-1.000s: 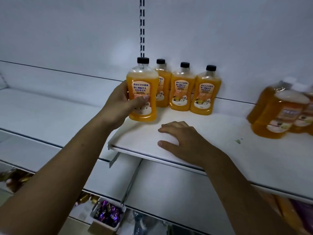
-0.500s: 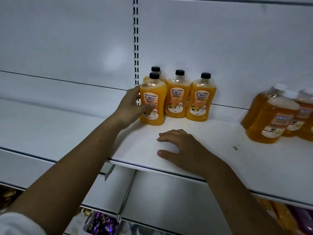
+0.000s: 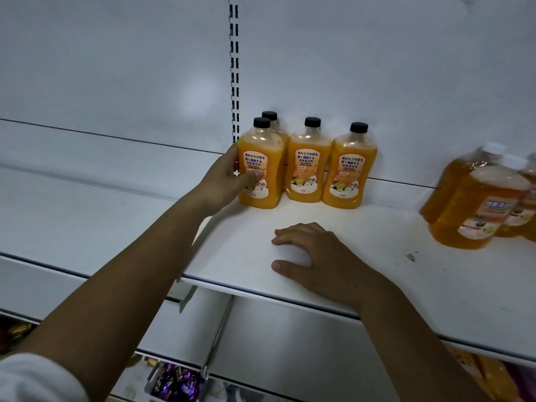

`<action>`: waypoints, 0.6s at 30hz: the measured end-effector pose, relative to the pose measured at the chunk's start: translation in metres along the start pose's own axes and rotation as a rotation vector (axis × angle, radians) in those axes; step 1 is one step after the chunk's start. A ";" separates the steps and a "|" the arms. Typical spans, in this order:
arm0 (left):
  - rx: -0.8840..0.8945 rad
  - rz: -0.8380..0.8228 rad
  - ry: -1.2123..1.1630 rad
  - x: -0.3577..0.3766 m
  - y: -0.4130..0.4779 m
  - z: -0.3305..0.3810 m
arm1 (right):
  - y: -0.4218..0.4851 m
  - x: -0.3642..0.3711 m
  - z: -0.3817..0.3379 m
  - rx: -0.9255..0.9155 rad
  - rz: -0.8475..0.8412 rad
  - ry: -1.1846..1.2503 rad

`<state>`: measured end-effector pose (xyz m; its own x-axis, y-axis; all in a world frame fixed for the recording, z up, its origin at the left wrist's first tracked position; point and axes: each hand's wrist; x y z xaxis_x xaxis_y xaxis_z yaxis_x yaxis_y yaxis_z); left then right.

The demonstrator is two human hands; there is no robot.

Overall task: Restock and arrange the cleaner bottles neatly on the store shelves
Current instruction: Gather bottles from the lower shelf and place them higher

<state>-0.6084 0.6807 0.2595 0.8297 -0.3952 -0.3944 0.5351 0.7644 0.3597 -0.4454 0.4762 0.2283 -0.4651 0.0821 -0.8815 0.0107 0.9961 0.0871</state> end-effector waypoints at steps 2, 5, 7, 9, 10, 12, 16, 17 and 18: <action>-0.006 -0.007 0.013 0.000 0.001 0.000 | 0.000 0.000 0.001 -0.007 0.007 0.006; -0.007 -0.018 0.029 0.000 0.001 -0.002 | 0.001 0.001 0.000 -0.001 0.008 0.003; -0.013 -0.013 0.042 0.000 0.000 -0.001 | 0.000 0.001 -0.002 -0.004 0.008 -0.002; -0.024 -0.002 0.052 0.001 -0.002 0.003 | 0.000 0.000 -0.003 -0.004 0.004 -0.009; -0.027 0.004 0.074 0.001 -0.003 0.007 | 0.000 0.000 -0.003 -0.002 0.002 -0.014; -0.022 0.016 0.166 0.000 -0.010 0.018 | 0.000 -0.001 -0.004 -0.003 0.001 -0.019; -0.012 0.049 0.344 -0.005 -0.042 0.033 | 0.000 -0.002 -0.005 0.010 0.004 -0.018; -0.009 0.057 0.387 -0.007 -0.053 0.033 | -0.001 -0.003 -0.005 0.016 0.004 -0.017; -0.010 0.055 0.420 -0.009 -0.064 0.032 | -0.001 -0.003 -0.006 0.026 0.002 -0.010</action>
<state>-0.6453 0.6191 0.2668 0.7188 -0.1136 -0.6859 0.4890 0.7839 0.3826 -0.4487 0.4750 0.2337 -0.4558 0.0844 -0.8861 0.0346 0.9964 0.0772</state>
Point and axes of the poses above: each hand's wrist, its own y-axis towards the middle knuckle, its own x-axis out of the palm, z = x × y, and after that the axes turned 2 degrees about x, right-handed
